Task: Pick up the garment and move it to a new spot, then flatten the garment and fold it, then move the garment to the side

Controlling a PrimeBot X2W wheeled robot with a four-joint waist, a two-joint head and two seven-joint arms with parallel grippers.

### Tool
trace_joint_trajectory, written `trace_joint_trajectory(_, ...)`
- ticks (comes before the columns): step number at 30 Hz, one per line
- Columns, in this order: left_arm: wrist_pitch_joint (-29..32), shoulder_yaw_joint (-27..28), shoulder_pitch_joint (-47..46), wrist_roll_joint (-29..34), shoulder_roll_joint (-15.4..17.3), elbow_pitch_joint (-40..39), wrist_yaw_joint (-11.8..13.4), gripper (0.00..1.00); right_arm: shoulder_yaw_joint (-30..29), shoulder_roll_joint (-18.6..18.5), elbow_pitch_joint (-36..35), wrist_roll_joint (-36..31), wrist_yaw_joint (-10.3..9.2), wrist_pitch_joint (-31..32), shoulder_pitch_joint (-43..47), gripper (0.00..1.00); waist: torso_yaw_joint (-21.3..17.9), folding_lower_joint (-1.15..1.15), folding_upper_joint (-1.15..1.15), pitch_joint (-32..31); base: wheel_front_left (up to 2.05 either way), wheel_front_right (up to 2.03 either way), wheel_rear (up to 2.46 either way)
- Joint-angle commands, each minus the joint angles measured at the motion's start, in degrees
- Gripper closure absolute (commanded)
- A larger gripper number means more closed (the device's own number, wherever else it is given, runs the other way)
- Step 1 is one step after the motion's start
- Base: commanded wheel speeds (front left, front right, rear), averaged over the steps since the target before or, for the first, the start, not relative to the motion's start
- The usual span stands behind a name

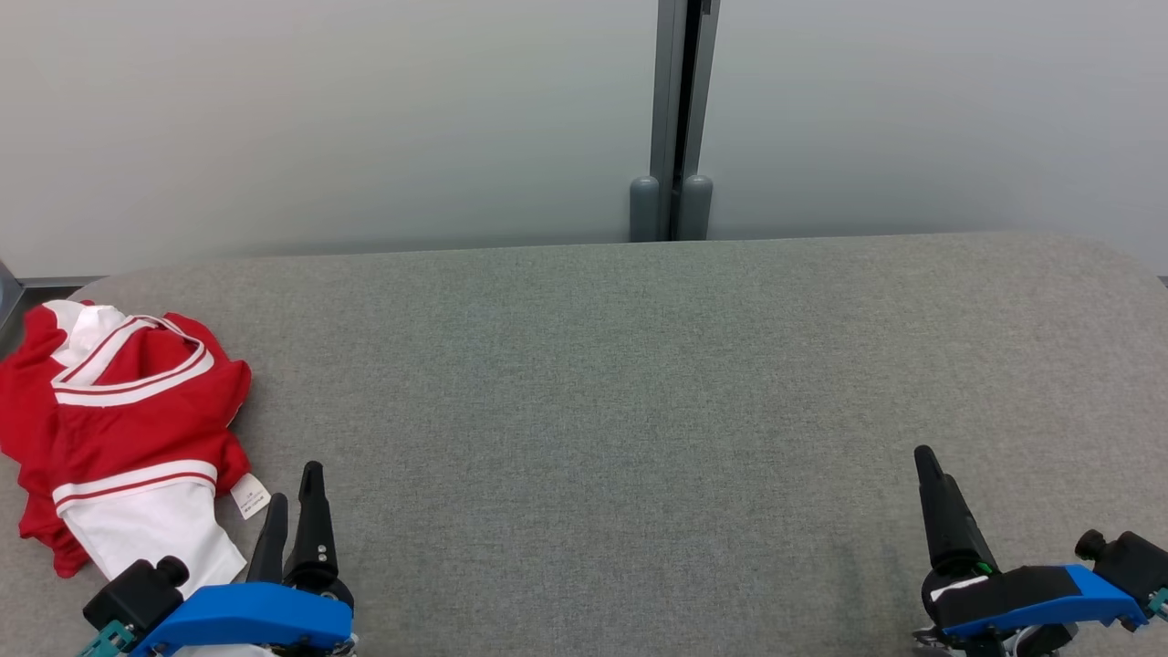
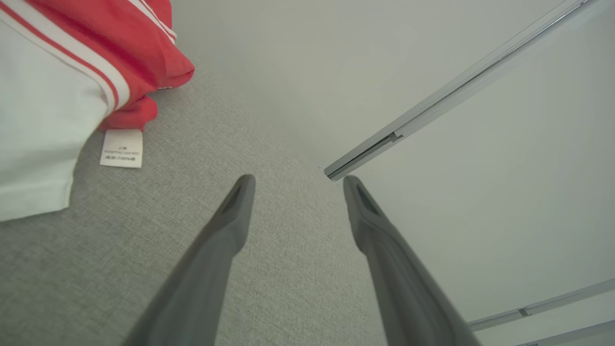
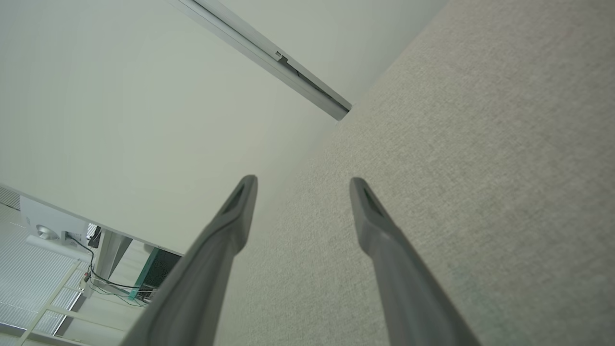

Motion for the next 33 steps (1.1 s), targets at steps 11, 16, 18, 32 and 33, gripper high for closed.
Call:
trace_joint_trajectory(11,-2.49,-1.5,0.47,9.94,0.91,-1.56,0.03,0.0,1.18,-0.44,-0.27,-8.67,0.09,-2.43,0.01,0.0,-0.13,-0.01,0.0,-0.08,0.0,0.0,0.0)
trace_joint_trajectory(16,-3.34,-1.93,0.73,13.39,0.97,-1.46,0.09,0.0,1.51,-0.46,0.52,-11.5,0.1,-3.26,-0.03,0.0,-0.16,-0.01,0.0,-0.08,0.0,0.0,0.0)
trace_joint_trajectory(18,-3.67,-2.08,0.79,14.75,1.01,-1.38,0.11,0.0,1.67,-0.47,0.78,-12.53,0.1,-3.6,-0.09,0.0,-0.15,-0.01,0.0,-0.08,0.0,0.0,0.0)
trace_joint_trajectory(32,-5.85,-2.87,1.16,23.42,1.14,-0.86,0.39,0.0,2.35,-0.54,1.21,-20.74,0.12,-5.78,-0.16,0.0,0.0,-0.02,0.0,-0.32,0.0,0.0,0.0)
trace_joint_trajectory(33,-6.02,-2.96,1.19,23.99,1.14,-0.85,0.39,0.0,2.3,-0.54,1.29,-21.53,0.12,-5.97,-0.12,0.0,0.04,-0.02,0.0,-0.35,0.0,0.0,0.0)
